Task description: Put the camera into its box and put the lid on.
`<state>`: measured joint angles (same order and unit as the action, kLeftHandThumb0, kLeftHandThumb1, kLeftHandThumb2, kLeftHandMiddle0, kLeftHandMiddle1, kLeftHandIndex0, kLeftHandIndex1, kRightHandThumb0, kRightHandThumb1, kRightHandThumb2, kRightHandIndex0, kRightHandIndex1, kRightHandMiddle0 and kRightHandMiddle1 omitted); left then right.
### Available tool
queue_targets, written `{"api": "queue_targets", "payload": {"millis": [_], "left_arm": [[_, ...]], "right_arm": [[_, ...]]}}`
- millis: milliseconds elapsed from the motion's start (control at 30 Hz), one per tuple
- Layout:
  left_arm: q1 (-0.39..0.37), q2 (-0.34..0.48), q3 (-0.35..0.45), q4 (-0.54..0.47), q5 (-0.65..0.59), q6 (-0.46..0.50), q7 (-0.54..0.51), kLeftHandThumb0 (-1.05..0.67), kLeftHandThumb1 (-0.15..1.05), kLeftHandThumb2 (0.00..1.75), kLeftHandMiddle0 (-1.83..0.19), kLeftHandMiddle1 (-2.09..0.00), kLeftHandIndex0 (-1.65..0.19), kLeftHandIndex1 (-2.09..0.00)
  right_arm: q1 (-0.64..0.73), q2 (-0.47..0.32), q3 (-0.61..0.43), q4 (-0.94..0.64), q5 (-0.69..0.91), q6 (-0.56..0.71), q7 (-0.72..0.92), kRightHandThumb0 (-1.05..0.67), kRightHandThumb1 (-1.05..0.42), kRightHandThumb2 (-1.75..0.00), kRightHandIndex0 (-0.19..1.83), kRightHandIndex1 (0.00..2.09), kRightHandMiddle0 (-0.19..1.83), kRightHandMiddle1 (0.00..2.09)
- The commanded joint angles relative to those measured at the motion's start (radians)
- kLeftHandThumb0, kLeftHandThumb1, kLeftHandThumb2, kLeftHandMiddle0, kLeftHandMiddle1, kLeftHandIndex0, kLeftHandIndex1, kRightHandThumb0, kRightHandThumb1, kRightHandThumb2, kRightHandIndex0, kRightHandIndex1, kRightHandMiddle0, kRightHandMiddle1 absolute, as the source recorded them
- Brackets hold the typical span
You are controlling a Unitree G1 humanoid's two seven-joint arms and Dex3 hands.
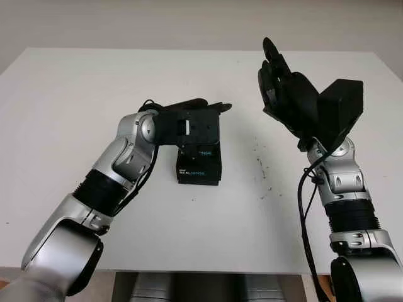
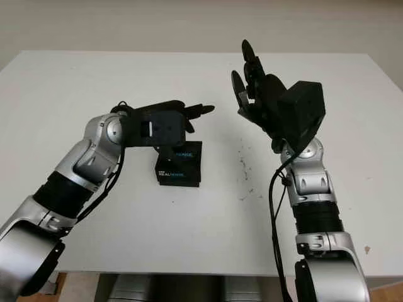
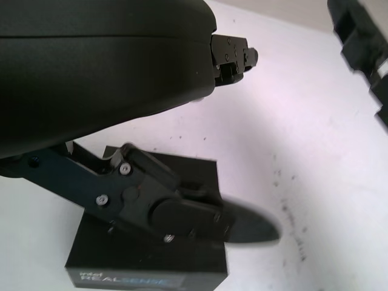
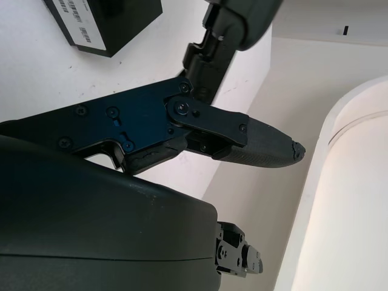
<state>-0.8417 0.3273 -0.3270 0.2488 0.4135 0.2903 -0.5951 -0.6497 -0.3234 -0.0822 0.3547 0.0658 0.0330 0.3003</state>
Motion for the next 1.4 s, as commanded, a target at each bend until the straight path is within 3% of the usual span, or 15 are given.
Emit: {"api": "queue_targets", "payload": {"millis": [0,367,667,767,900,1167,1367], "left_arm": [[0.011,-0.002,0.043,-0.025,-0.030,0.024,0.014,-0.82,1.05,0.63,0.19,-0.01,0.19,0.00],[0.048,0.022,0.137,-0.090,-0.163,0.063,0.027,-0.80,1.05,0.57,0.17,-0.04,0.19,0.00],[0.117,-0.069,0.270,-0.125,-0.315,0.015,0.198,-0.80,1.05,0.59,0.17,-0.05,0.19,-0.01],[0.145,-0.134,0.361,-0.081,-0.417,-0.037,0.276,-0.75,1.05,0.57,0.16,-0.06,0.16,-0.02],[0.164,-0.161,0.456,-0.042,-0.500,-0.101,0.362,-0.72,1.05,0.58,0.19,-0.01,0.19,0.00],[0.190,-0.065,0.487,0.151,-0.471,-0.331,0.381,-0.81,1.05,0.58,0.19,0.00,0.19,0.00],[0.219,-0.053,0.536,0.220,-0.526,-0.423,0.380,-0.73,1.05,0.55,0.19,0.00,0.19,0.00]], "right_arm": [[0.005,-0.001,-0.007,-0.002,0.006,-0.017,0.003,-0.74,-1.05,-0.71,-0.19,0.00,-0.19,0.00],[0.007,-0.004,-0.003,-0.010,0.008,-0.003,0.001,-0.73,-1.05,-0.72,-0.19,0.00,-0.19,0.03],[0.003,0.001,-0.002,-0.011,0.009,-0.002,-0.003,-0.71,-1.05,-0.70,-0.19,0.00,-0.18,0.04],[0.009,0.005,0.003,-0.023,0.008,0.018,-0.004,-0.72,-1.05,-0.72,-0.19,0.00,-0.19,0.01],[0.029,0.052,0.000,-0.034,0.016,0.006,-0.048,-0.75,-1.05,-0.72,-0.19,0.00,-0.19,0.00],[0.040,0.159,-0.022,0.008,0.051,-0.042,-0.128,-0.76,-1.05,-0.70,-0.19,0.00,-0.19,0.00],[0.053,0.187,-0.038,-0.004,0.076,-0.024,-0.160,-0.76,-1.05,-0.71,-0.19,0.00,-0.19,0.00]]}}
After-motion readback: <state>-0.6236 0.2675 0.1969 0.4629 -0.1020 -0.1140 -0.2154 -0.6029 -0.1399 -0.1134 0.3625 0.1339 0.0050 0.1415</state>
